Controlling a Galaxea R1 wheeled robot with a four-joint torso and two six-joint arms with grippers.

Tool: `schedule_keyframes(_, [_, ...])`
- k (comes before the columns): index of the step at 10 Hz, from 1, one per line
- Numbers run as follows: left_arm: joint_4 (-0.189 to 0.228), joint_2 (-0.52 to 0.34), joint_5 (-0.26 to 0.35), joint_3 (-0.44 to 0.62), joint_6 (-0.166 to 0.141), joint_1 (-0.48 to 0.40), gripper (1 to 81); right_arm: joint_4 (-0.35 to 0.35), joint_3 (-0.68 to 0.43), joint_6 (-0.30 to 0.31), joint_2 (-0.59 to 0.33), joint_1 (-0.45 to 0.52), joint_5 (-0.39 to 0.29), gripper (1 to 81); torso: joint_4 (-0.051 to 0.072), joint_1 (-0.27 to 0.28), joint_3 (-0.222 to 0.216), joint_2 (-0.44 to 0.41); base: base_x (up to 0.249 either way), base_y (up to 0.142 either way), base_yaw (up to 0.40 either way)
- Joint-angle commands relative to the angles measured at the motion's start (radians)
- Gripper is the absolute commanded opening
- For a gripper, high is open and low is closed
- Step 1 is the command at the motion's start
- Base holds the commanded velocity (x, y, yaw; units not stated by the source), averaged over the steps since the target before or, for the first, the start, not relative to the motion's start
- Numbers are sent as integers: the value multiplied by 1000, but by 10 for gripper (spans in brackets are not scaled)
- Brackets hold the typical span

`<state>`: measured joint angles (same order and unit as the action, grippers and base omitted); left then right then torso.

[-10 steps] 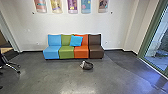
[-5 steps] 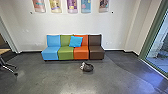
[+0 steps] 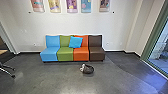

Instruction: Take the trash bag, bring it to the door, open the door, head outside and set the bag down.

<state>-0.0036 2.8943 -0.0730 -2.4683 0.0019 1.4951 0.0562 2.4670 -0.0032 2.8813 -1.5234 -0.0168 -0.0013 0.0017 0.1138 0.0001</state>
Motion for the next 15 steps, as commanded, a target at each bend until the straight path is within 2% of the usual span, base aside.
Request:
schedule_keyframes(1, [1, -9, 58, 9, 4, -35, 811, 2, -11, -3, -12, 39, -58, 811, 0, 0, 0, 0, 173, 0, 0])
schedule_keyframes(15, [1, -7, 58, 9, 4, -35, 811, 1, -11, -1, -12, 41, -60, 811, 0, -2, 0, 0, 173, 0, 0])
